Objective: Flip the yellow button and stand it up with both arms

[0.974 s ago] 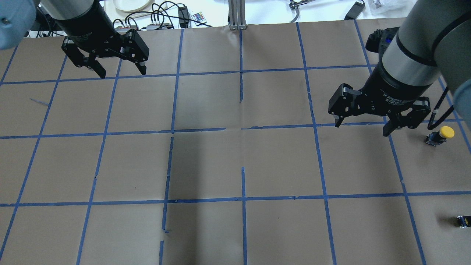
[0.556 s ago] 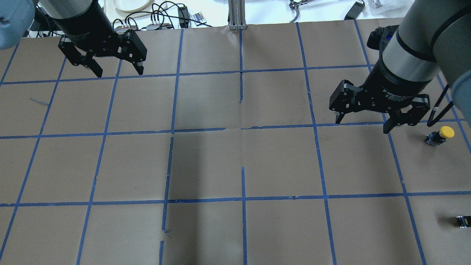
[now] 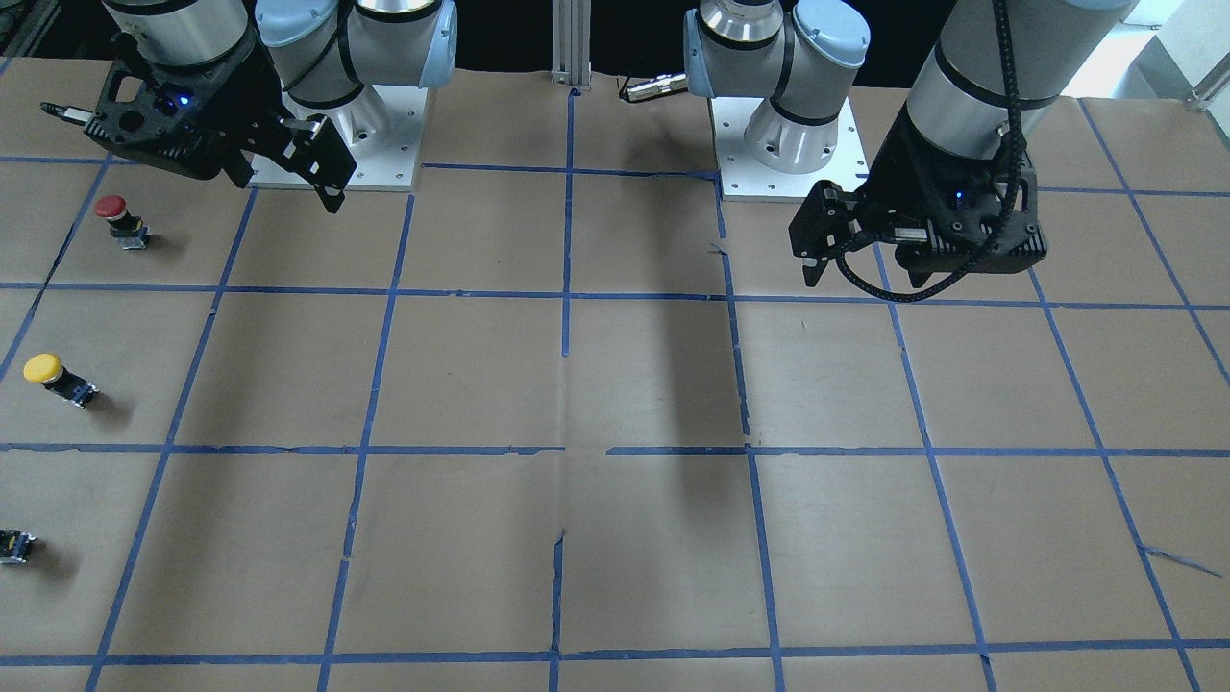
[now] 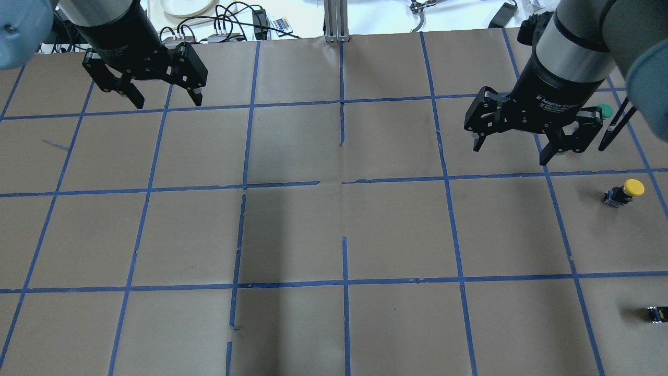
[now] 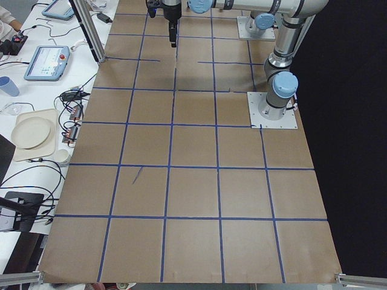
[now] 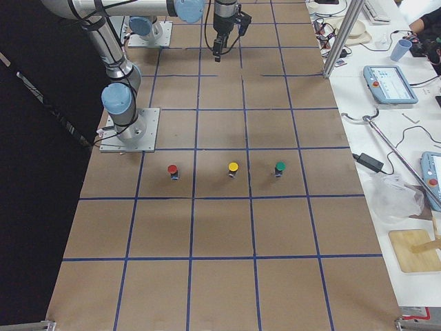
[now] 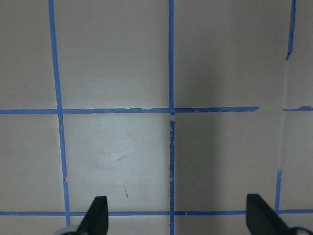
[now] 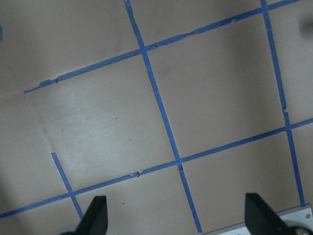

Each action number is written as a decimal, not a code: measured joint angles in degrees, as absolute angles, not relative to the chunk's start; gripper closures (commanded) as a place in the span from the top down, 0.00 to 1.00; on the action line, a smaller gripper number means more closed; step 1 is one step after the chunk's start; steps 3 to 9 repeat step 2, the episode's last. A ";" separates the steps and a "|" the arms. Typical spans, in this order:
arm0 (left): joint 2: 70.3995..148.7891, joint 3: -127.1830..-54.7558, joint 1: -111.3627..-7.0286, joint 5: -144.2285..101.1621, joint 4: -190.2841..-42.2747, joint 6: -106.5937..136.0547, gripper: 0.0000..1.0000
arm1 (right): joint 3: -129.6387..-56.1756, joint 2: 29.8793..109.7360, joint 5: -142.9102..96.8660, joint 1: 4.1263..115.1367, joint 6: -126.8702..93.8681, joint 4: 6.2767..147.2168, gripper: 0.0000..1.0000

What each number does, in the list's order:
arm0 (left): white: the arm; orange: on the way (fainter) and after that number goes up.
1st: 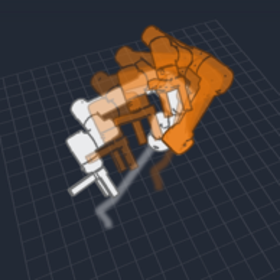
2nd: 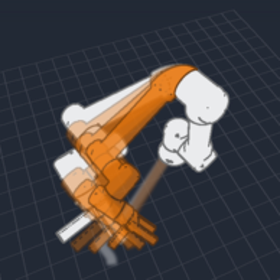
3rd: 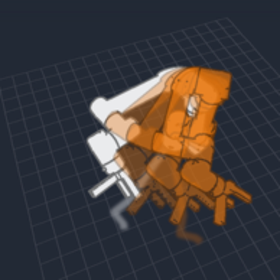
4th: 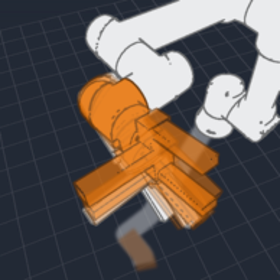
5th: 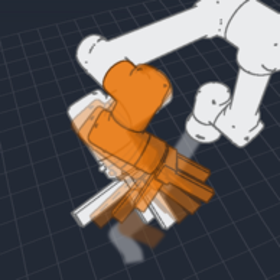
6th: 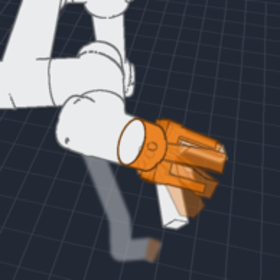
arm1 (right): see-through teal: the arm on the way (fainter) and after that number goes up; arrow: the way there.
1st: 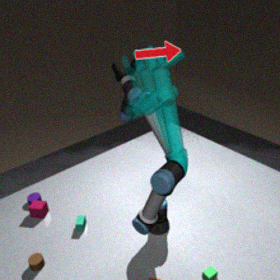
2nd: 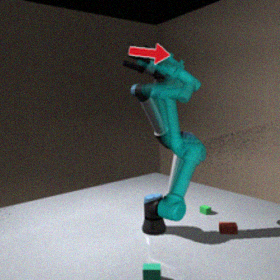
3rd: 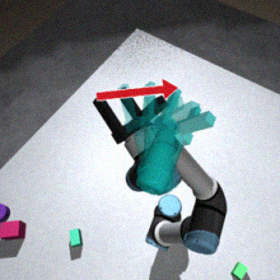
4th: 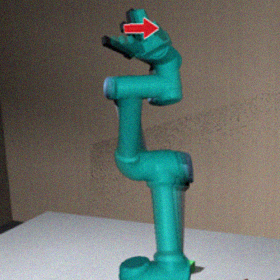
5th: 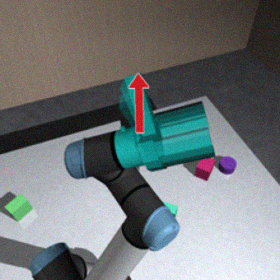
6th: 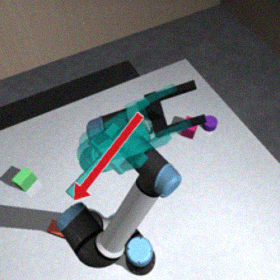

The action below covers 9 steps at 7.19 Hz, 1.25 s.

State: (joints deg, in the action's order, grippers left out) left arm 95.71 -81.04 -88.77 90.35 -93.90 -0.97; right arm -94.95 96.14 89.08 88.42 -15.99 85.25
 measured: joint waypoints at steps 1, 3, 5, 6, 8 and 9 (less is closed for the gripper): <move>95.71 -81.00 -88.77 90.35 -93.88 -0.97 1.00 | -94.80 95.96 89.13 88.42 -16.05 85.25 1.00; 95.71 -81.00 -88.76 90.38 -93.87 -0.97 1.00 | -94.71 95.93 89.15 88.42 -16.07 85.25 1.00; 95.71 -81.00 -88.76 90.38 -93.87 -0.97 1.00 | -94.71 95.93 89.15 88.42 -16.07 85.25 1.00; 95.71 -81.00 -88.76 90.38 -93.87 -0.97 1.00 | -94.71 95.93 89.15 88.42 -16.07 85.25 1.00; 95.71 -81.00 -88.76 90.38 -93.87 -0.97 1.00 | -94.71 95.93 89.15 88.42 -16.07 85.25 1.00; 95.71 -81.00 -88.76 90.38 -93.87 -0.97 1.00 | -94.71 95.93 89.15 88.42 -16.07 85.25 1.00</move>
